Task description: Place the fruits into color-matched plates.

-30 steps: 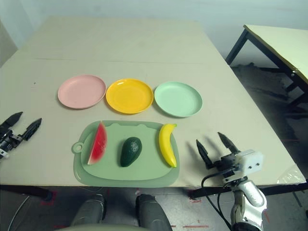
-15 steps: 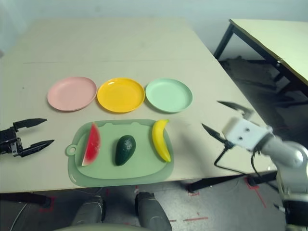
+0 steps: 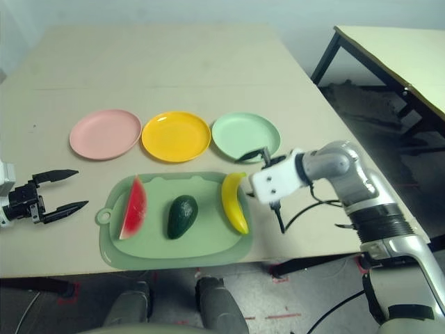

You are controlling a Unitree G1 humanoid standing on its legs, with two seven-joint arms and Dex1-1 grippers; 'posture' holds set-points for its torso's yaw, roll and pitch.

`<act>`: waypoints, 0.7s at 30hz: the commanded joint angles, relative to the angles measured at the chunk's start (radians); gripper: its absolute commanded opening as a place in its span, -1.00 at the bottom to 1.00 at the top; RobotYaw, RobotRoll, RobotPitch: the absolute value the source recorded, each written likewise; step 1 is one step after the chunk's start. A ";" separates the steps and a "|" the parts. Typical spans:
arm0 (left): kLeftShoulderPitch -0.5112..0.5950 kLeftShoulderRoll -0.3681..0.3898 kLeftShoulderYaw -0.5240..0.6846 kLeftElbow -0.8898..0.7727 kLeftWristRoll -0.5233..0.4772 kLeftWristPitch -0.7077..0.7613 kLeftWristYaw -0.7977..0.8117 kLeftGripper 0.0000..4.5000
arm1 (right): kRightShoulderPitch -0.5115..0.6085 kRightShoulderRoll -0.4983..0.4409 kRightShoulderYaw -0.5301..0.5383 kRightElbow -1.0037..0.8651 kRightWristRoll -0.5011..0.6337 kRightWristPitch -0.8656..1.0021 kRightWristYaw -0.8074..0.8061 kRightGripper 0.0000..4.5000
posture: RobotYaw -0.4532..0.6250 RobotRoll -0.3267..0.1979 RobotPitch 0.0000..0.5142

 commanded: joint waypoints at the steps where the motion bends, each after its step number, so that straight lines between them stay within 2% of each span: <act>1: -0.004 -0.005 -0.015 0.026 0.015 -0.019 -0.012 0.99 | -0.014 0.033 0.029 0.003 -0.019 -0.011 -0.002 1.00 | -0.17 0.25 -0.54; 6: -0.030 -0.019 -0.028 0.061 0.028 -0.051 -0.007 0.99 | -0.032 0.107 0.052 0.032 -0.058 -0.019 -0.036 1.00 | -0.17 0.25 -0.55; 12: -0.061 -0.042 -0.044 0.081 0.045 -0.077 -0.001 0.99 | -0.030 0.134 0.079 0.054 -0.092 -0.024 -0.033 1.00 | -0.16 0.25 -0.56; 15: -0.065 -0.042 -0.045 0.089 0.048 -0.088 -0.001 1.00 | -0.020 0.120 0.086 0.049 -0.084 -0.002 -0.003 0.80 | -0.15 0.25 -0.56; 21: -0.068 -0.036 -0.041 0.112 0.052 -0.110 -0.006 1.00 | 0.004 0.080 0.081 0.045 -0.061 0.007 0.033 -0.17 | -0.15 0.25 -0.58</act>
